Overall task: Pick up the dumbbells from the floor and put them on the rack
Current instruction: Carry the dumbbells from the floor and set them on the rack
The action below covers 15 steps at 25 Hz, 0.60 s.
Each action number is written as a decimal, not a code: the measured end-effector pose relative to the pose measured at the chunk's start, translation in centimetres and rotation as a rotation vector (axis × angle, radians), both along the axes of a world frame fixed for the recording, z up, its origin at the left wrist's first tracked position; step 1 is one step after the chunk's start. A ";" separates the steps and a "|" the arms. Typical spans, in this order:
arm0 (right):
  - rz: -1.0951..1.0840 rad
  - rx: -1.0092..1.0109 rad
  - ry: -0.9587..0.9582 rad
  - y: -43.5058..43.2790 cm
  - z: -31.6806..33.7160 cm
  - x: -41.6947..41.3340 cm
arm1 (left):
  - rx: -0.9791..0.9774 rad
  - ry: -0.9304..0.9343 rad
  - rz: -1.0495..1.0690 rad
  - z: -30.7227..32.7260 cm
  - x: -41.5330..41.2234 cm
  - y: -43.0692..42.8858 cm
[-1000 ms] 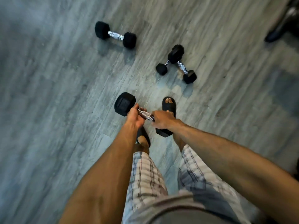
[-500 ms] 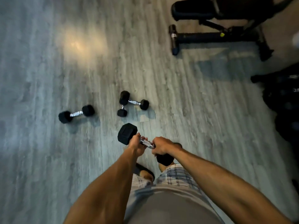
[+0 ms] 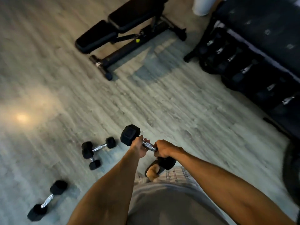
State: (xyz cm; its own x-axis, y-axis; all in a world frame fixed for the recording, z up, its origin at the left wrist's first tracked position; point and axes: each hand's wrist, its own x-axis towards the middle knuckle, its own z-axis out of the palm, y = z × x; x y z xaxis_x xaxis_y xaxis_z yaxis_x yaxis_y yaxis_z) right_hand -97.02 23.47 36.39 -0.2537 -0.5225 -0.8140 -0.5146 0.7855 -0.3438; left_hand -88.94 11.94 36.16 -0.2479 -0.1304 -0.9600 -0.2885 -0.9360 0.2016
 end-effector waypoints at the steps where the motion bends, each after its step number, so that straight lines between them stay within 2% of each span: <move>1: -0.051 -0.007 0.002 0.5 0.0 -1.9 | 0.001 0.001 -0.061 0.1 -2.6 -0.1; 6: -0.310 -0.033 -0.011 2.5 0.0 -10.9 | 0.020 0.021 -0.320 0.2 -14.8 0.4; 11: -0.482 -0.055 -0.015 2.8 -0.6 -20.0 | 0.034 -0.023 -0.514 -1.1 -27.1 0.2; 15: -0.708 -0.060 0.007 2.3 -0.5 -28.0 | 0.025 -0.027 -0.653 -1.8 -37.9 0.1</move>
State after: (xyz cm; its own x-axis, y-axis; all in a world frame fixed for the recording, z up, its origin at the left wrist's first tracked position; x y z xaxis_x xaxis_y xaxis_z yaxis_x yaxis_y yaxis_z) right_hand -125.00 25.80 35.92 -0.5540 -0.2737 -0.7863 0.1105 0.9119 -0.3953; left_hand -126.85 12.07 34.41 -0.2442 0.0616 -0.9678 -0.8038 -0.5711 0.1665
